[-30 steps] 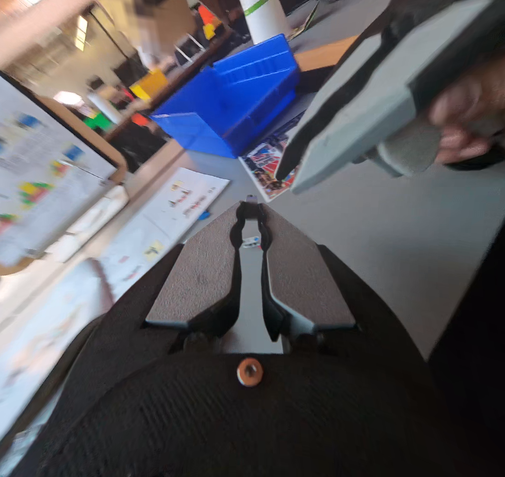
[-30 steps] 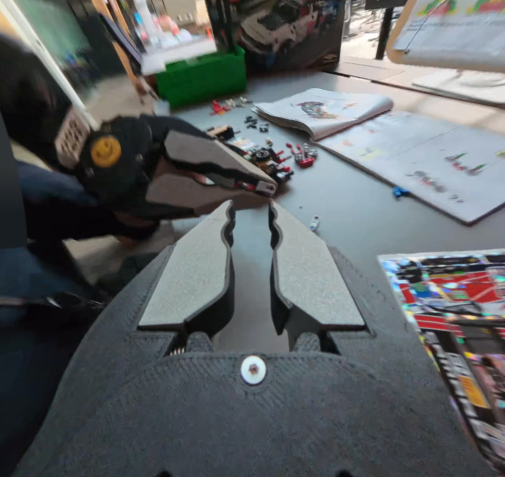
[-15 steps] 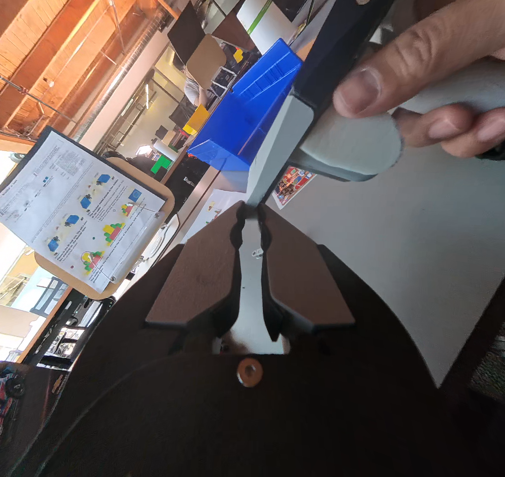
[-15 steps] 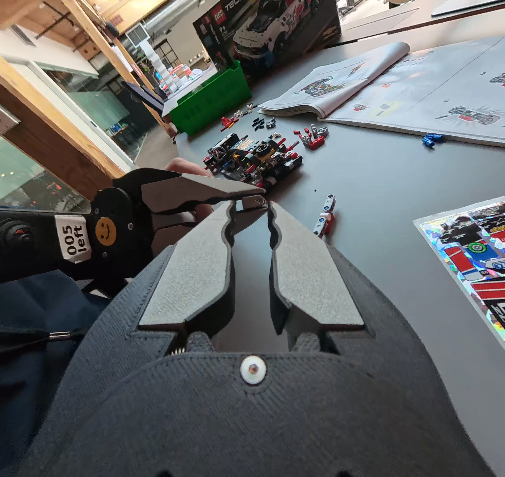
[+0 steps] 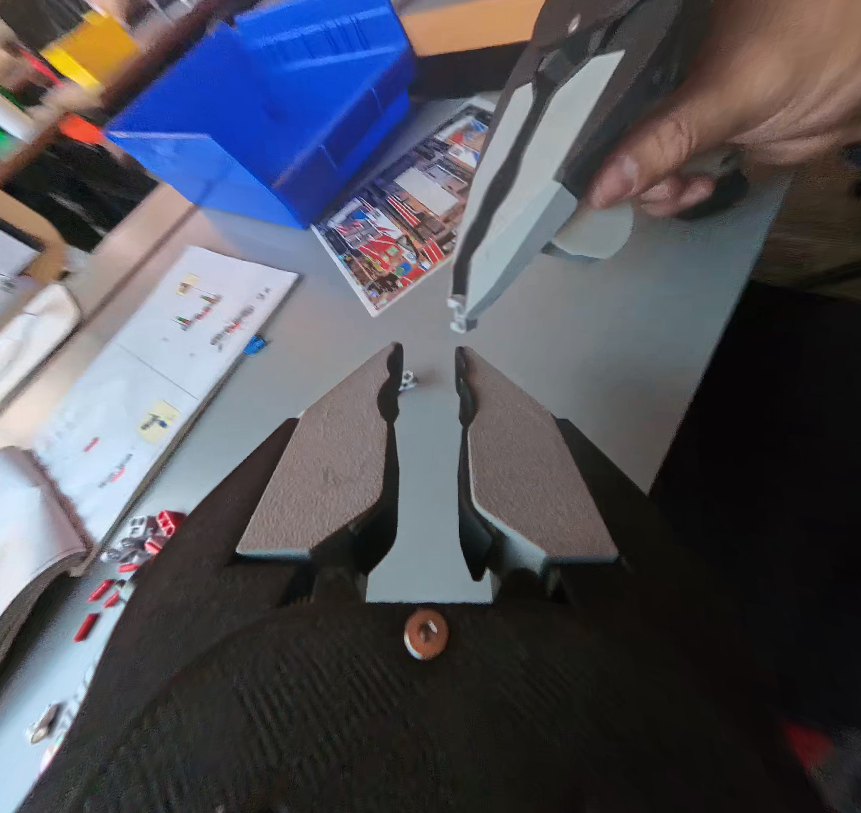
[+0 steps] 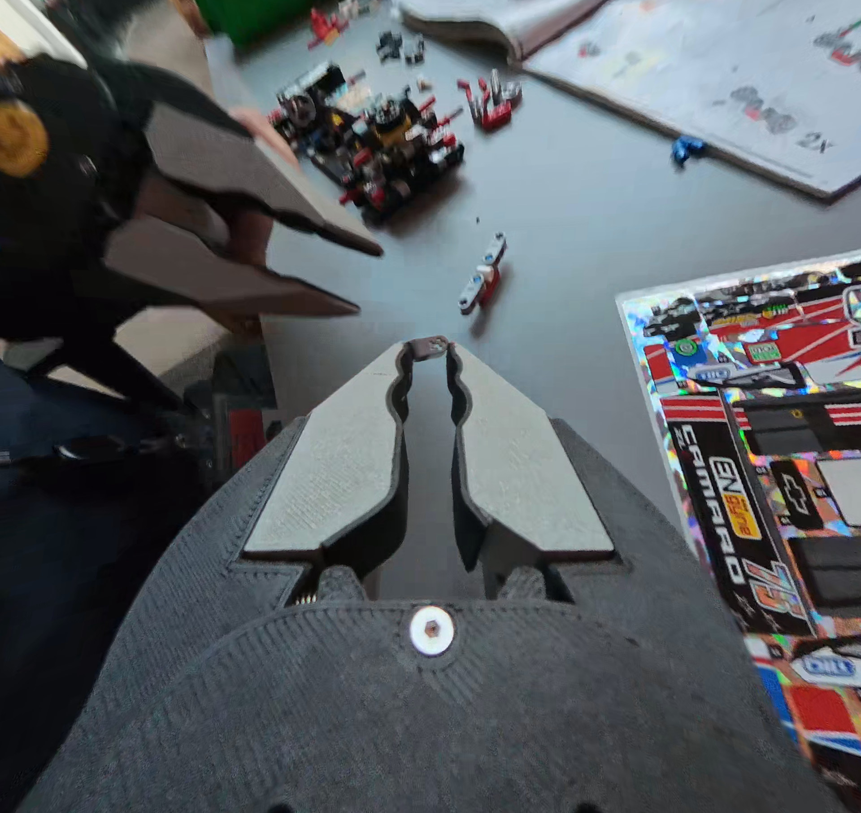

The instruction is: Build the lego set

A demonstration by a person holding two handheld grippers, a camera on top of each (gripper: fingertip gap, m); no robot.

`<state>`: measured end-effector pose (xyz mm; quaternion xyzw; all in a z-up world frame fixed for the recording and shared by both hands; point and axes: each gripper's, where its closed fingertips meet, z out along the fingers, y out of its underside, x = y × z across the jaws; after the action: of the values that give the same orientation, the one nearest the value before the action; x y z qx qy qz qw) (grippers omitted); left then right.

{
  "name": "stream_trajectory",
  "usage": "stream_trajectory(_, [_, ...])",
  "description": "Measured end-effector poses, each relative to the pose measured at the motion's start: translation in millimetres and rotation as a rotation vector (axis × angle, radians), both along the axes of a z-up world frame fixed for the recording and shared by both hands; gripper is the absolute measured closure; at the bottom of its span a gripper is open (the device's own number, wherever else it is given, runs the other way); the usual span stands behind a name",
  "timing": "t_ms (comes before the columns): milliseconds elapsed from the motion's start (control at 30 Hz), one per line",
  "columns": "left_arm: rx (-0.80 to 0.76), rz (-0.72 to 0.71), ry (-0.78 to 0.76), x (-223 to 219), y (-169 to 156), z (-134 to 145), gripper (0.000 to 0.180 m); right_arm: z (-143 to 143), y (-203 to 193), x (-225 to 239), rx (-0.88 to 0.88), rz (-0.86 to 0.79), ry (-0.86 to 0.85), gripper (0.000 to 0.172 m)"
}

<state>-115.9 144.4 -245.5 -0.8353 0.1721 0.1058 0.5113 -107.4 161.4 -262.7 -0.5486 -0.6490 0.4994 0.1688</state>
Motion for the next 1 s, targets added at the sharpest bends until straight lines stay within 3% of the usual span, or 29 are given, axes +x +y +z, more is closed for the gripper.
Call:
stream_trajectory(133, [-0.169,-0.118,-0.052,-18,-4,10,0.156,-14,11,9,0.096,0.041,-0.066,0.16])
stream_trajectory(233, [-0.207,-0.213,0.007,-33,10,20,0.153,-18,18,10,0.153,0.05,-0.088,0.16])
stream_trajectory(433, [-0.481,-0.485,0.101,-46,26,-13,0.147,-24,19,12,0.184,0.101,-0.115,0.16])
stream_trajectory(533, [-0.562,-0.555,0.177,-56,31,-29,0.148,-26,18,16,0.203,0.134,-0.119,0.16])
stream_trajectory(667, [-0.674,-0.604,0.164,-59,29,-50,0.154,-25,14,23,0.273,0.232,-0.113,0.16])
stream_trajectory(767, [-0.722,-0.523,0.178,-64,32,-63,0.172,-29,22,23,0.338,0.266,-0.143,0.16])
stream_trajectory(867, [-0.731,-0.483,0.11,-54,27,-64,0.172,-25,28,18,0.345,0.266,-0.12,0.16])
stream_trajectory(1000, [-0.688,-0.474,0.156,-52,23,-63,0.171,-17,25,21,0.316,0.301,-0.055,0.16])
